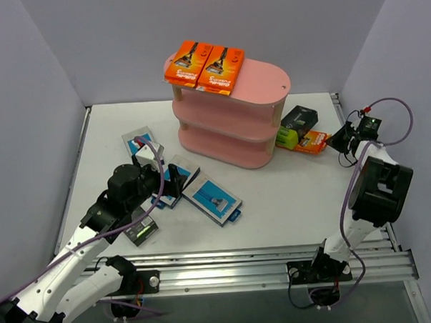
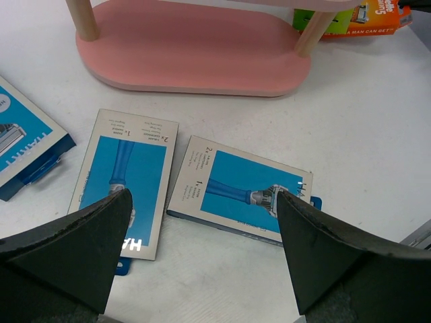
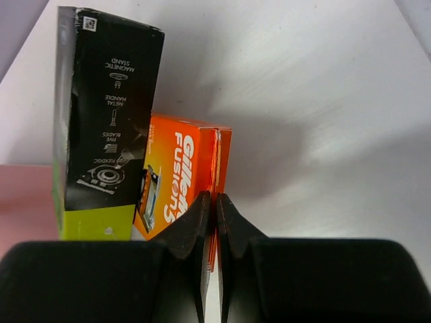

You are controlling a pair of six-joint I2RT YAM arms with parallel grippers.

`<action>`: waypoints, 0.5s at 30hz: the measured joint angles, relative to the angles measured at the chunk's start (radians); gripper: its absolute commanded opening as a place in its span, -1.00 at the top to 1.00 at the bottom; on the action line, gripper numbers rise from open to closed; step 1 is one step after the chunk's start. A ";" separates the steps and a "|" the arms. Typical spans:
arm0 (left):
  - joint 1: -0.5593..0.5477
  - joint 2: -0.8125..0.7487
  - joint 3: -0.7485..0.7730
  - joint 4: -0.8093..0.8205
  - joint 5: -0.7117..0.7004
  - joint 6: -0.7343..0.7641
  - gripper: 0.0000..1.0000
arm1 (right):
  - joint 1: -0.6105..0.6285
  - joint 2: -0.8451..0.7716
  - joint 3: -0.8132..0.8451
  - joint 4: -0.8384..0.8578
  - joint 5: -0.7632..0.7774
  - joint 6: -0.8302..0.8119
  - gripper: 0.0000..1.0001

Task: Place and organize the shaving razors onto the shelf

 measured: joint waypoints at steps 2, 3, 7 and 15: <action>-0.002 -0.005 0.000 0.000 0.006 -0.001 -0.94 | 0.000 -0.078 -0.049 0.000 0.020 0.013 1.00; -0.003 -0.006 0.000 0.000 0.008 -0.002 -0.94 | 0.000 -0.111 -0.072 0.001 0.028 0.020 1.00; -0.004 -0.003 0.000 -0.001 0.018 -0.002 -0.94 | 0.002 -0.232 -0.161 -0.008 0.065 0.051 1.00; -0.001 0.015 0.000 -0.014 0.058 -0.004 -0.93 | 0.005 -0.416 -0.303 -0.034 0.145 0.115 1.00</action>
